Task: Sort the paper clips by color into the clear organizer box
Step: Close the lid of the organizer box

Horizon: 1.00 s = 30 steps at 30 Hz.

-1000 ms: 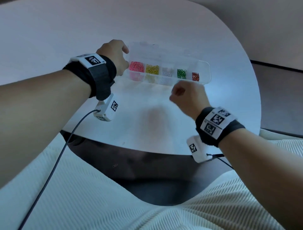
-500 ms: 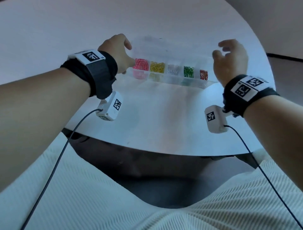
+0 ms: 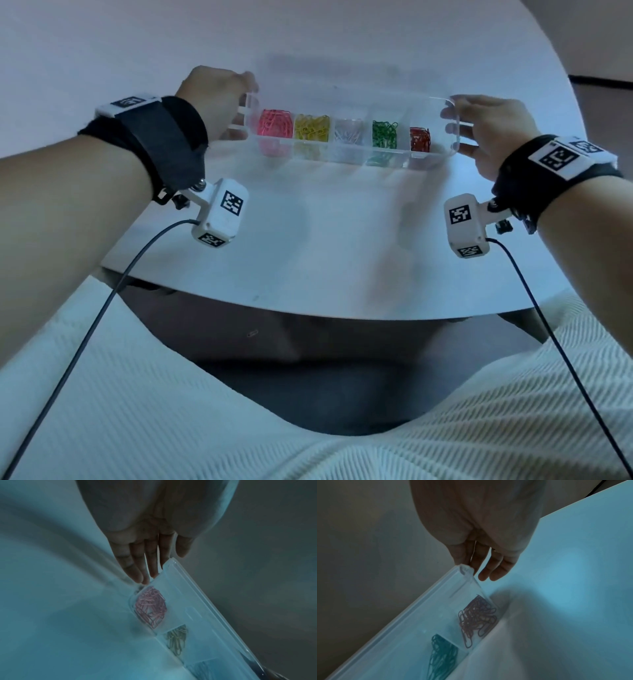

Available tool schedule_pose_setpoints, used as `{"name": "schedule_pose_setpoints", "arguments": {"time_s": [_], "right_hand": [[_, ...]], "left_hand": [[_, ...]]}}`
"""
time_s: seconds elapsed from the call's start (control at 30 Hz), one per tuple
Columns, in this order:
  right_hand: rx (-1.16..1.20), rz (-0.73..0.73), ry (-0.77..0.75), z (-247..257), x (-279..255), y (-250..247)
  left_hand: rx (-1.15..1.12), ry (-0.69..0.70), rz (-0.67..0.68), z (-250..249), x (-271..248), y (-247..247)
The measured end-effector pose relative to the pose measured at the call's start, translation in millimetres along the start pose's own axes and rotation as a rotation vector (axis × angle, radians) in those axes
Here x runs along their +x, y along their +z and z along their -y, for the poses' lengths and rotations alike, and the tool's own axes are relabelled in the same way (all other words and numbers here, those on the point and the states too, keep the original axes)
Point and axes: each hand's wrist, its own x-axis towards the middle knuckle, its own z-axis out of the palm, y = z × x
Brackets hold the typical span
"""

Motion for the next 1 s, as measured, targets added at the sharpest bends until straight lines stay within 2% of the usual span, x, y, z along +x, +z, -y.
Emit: {"name": "schedule_pose_setpoints", "arguments": {"time_s": [0.17,0.27,0.43,0.57,0.63,0.7,0.8,0.9,1.0], "right_hand": [[0.040,0.048,0.000,0.9,1.0,-6.6],[0.070,0.044,-0.024,0.4,2.7,-5.9],[0.061,0.022,-0.077,-0.8,1.6,-7.5],[0.305,-0.002,-0.023,5.3,-8.8,-9.5],[0.379,0.032,0.003,7.5,-14.5,-11.6],[0.299,0.130,-0.026,8.8,-20.1,-12.6],[0.048,0.228,-0.112,6.2,-26.0,-10.2],[-0.140,0.214,-0.166,-3.3,-32.7,-8.4],[-0.139,0.188,-0.160,-15.9,-33.7,-5.8]], "left_hand": [[0.026,0.063,0.042,7.3,0.2,-2.6],[0.085,0.117,0.022,9.7,-1.9,-2.9],[-0.007,0.126,-0.010,3.6,-8.4,-3.0],[-0.133,0.066,-0.046,-4.8,-15.9,-5.9],[-0.139,0.045,-0.009,-8.9,-19.0,-6.9],[-0.059,0.068,0.046,-8.5,-20.8,-7.4],[0.109,0.156,0.090,-1.0,-22.6,-7.1],[0.203,0.238,0.081,6.2,-24.7,-6.1],[0.195,0.272,0.070,13.5,-24.3,-5.8]]}}
